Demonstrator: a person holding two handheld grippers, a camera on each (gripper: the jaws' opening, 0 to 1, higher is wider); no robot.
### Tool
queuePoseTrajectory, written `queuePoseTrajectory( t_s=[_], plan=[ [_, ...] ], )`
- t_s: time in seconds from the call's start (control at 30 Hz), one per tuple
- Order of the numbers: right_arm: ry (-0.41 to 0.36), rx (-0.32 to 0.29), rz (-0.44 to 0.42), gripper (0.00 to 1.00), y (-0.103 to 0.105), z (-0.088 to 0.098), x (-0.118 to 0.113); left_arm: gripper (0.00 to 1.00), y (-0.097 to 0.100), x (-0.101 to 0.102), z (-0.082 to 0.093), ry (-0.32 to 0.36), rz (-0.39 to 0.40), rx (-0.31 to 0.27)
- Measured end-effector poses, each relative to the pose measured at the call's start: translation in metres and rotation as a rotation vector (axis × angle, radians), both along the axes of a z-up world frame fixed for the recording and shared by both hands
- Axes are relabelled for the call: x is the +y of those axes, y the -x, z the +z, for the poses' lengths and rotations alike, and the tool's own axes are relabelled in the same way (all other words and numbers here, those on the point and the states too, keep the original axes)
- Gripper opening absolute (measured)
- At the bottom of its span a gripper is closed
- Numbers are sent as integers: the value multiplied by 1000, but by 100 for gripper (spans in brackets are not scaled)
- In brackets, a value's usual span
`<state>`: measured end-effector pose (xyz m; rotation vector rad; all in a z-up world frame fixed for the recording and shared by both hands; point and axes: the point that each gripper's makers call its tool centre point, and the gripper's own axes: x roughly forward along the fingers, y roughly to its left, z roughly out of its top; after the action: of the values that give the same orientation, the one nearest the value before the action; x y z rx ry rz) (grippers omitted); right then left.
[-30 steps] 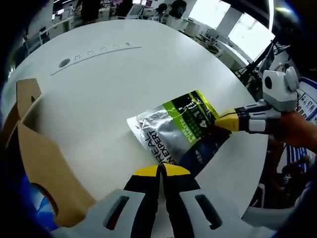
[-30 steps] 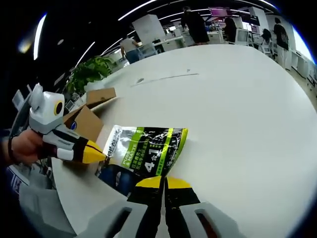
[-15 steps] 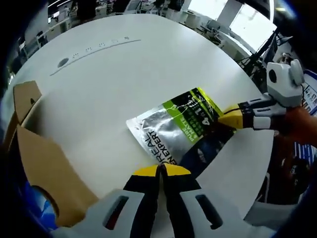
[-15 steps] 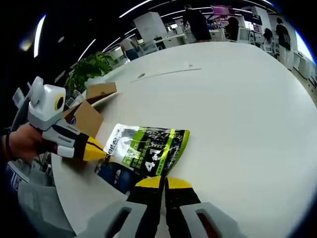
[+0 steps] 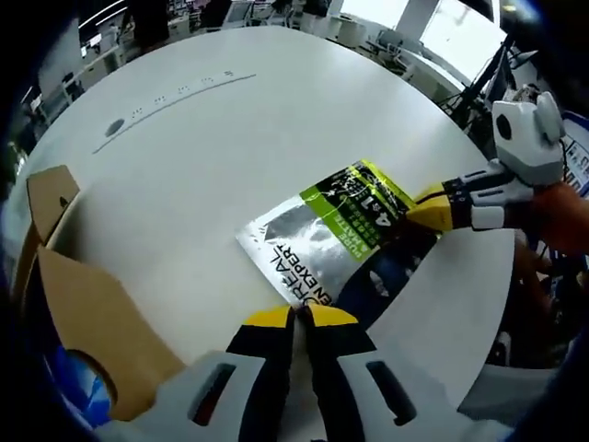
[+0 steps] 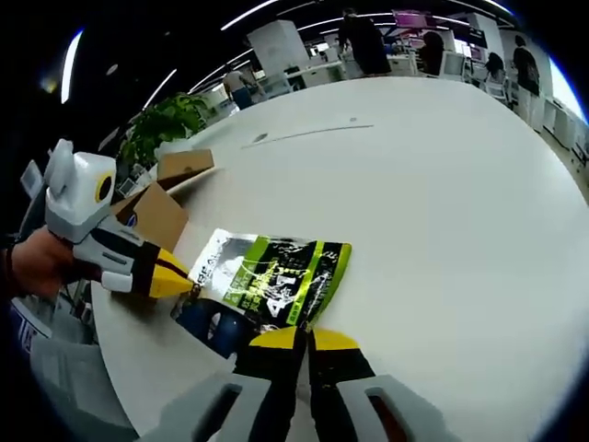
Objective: Operate the shoe box by opening the lid, removing the specified soft item, and placing it in the target area until the item is outside and the box remains undamaged.
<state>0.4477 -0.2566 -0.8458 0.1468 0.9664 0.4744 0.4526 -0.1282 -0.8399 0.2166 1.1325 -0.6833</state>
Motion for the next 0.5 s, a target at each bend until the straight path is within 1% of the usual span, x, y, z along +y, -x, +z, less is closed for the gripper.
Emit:
queuePoseTrajectory(
  t_s=[0.1, 0.27, 0.4, 0.5],
  plan=[
    [1, 0, -1, 0, 0, 1, 0, 5, 0, 1, 0, -11, -2, -7],
    [7, 0, -5, 1, 1, 2, -1, 6, 0, 2, 4, -3, -3, -10],
    [13, 1, -9, 3, 3, 3, -1, 7, 1, 4, 8, -1, 4, -12],
    [18, 4, -9, 7, 4, 4, 0, 10, 5, 3, 12, 11, -12, -19]
  ],
)
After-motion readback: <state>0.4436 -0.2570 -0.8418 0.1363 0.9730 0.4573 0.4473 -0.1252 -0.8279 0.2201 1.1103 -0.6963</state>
